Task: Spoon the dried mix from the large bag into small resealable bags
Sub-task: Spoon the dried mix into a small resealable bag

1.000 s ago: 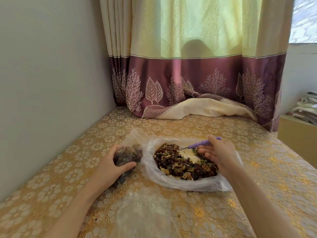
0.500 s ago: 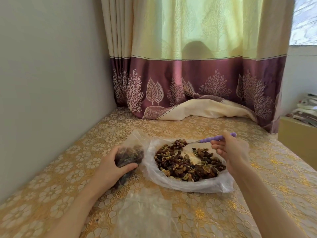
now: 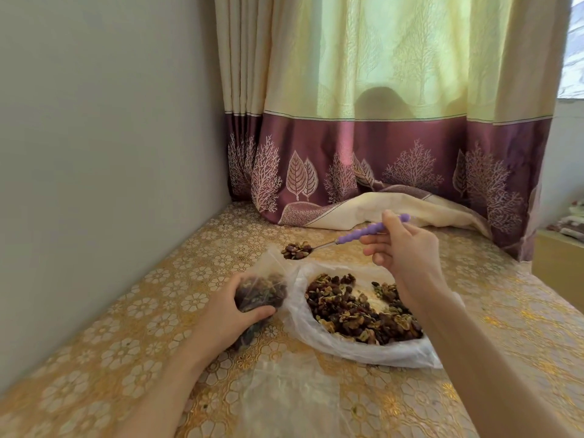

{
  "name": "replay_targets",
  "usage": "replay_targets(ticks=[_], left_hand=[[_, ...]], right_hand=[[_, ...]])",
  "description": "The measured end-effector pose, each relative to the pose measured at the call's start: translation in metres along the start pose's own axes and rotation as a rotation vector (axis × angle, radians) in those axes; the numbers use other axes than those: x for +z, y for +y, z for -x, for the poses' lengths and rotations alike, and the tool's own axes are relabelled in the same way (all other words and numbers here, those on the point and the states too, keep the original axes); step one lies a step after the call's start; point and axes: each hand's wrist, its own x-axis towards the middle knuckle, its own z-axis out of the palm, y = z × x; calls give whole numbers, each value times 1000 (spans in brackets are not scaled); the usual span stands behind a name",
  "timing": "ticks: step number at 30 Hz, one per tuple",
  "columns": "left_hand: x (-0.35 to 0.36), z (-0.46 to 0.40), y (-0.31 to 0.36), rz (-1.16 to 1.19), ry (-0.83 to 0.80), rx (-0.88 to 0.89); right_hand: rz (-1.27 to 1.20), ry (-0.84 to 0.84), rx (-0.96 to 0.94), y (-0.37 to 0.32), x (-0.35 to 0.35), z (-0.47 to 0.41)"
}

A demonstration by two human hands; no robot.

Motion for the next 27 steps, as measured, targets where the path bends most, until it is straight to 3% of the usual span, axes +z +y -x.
replay_targets(ticks=[15, 22, 27], left_hand=[[-4, 1, 8, 372, 176, -46], [-4, 2, 12, 422, 217, -48], [-2, 4, 16, 467, 246, -78]], right_hand=[[266, -409, -457, -22, 68, 32], [78, -343, -395, -26, 49, 30], [-116, -117, -247, -19, 2, 17]])
